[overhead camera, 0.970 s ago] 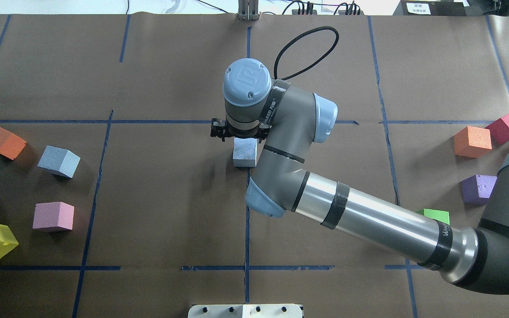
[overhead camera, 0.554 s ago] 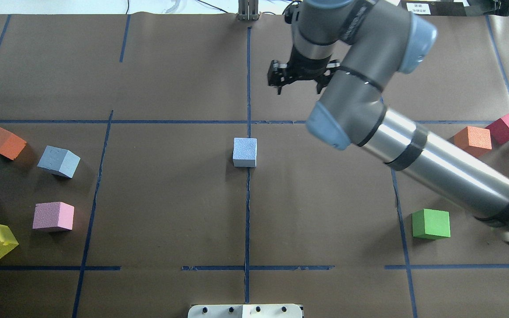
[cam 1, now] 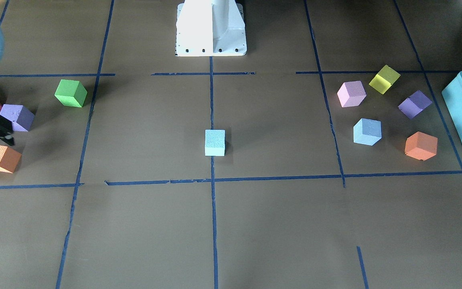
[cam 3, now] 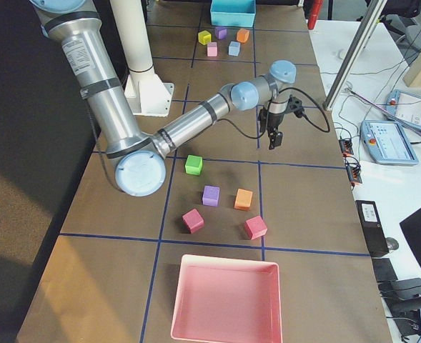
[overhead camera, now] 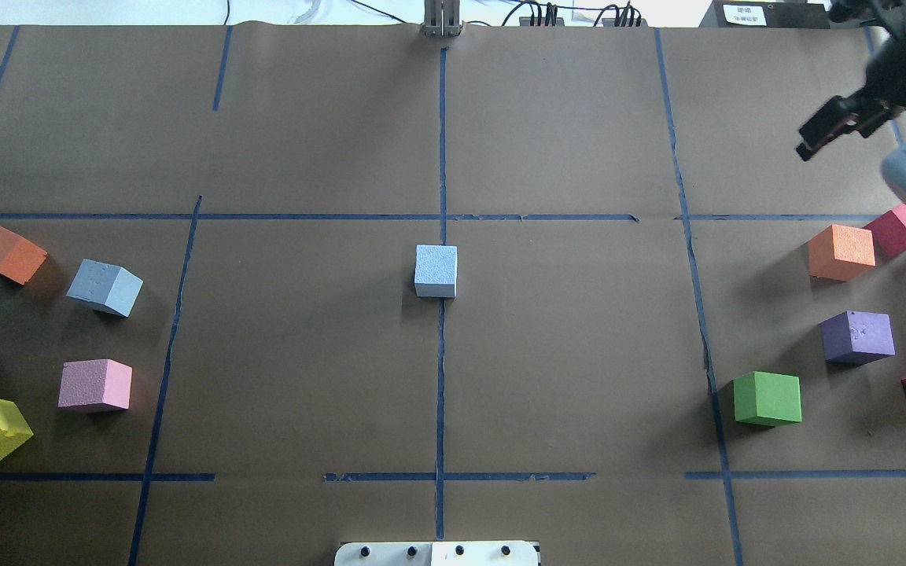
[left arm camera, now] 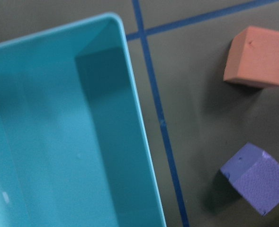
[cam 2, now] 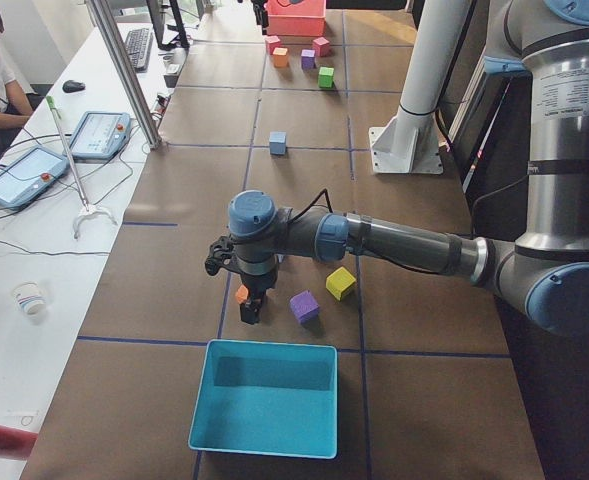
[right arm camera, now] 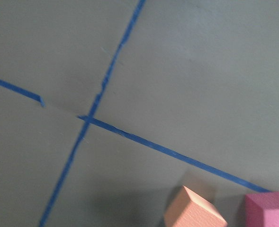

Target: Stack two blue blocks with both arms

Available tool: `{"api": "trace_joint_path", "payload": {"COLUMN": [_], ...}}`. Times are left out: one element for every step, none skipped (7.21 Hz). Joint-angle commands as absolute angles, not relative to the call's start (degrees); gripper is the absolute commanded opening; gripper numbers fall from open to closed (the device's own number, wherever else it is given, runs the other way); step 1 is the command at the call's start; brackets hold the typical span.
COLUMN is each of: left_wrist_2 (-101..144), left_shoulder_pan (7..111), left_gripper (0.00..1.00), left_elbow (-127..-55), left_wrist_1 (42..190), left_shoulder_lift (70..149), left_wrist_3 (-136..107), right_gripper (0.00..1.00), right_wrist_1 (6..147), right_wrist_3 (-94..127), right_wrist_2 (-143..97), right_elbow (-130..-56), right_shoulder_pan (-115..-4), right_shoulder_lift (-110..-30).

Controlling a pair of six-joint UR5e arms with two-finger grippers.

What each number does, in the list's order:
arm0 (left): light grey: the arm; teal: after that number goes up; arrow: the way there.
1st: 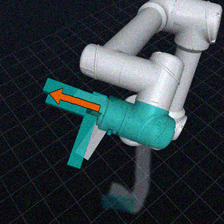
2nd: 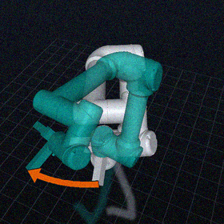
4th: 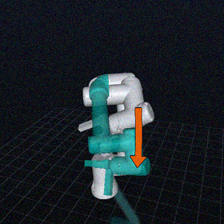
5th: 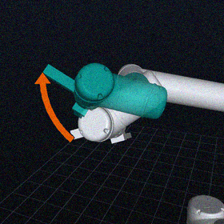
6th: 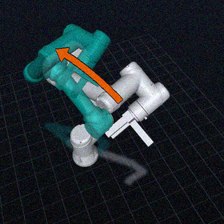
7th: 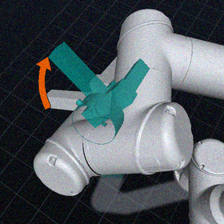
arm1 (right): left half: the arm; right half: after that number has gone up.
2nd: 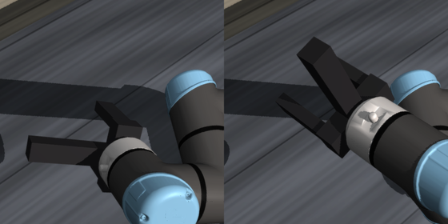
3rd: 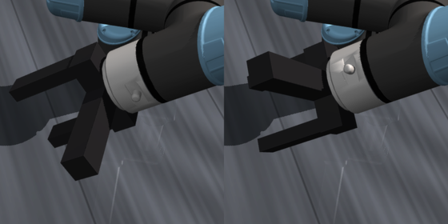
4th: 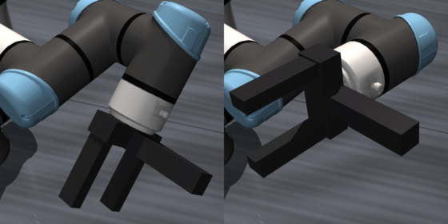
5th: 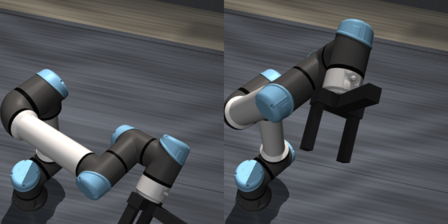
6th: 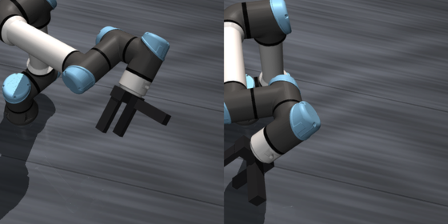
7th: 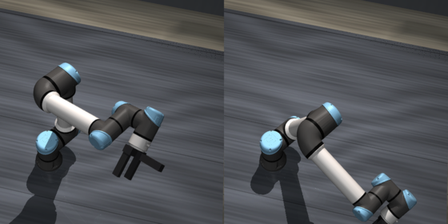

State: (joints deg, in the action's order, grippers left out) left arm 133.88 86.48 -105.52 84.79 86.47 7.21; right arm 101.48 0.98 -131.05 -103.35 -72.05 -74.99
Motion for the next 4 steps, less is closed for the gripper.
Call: {"api": "trace_joint_path", "payload": {"left_wrist_2": [137.98, 137.64, 138.25, 138.08], "left_shoulder_pan": [85.96, 82.48, 79.22, 74.4], "left_gripper": [1.0, 1.0, 1.0, 1.0], "left_elbow": [-107.48, -110.19, -111.26, -111.44], "left_wrist_1": [87.43, 90.32, 91.92, 92.28], "left_shoulder_lift": [88.67, 88.51, 88.42, 88.42], "left_wrist_3": [-8.89, -10.36, -11.07, -12.55], "right_gripper": [0.99, 0.99, 0.99, 0.99], "right_wrist_1": [101.51, 101.51, 101.34, 99.25], "right_wrist_3": [-21.18, -24.66, -24.7, -24.26], "right_wrist_2": [-133.24, -133.68, -134.55, -134.73], "right_elbow": [-105.73, -106.08, -106.78, -107.31], "right_shoulder_pan": [-84.23, -89.42, -92.52, -94.46], "right_shoulder_lift": [-90.29, -94.61, -100.57, -102.55]}}
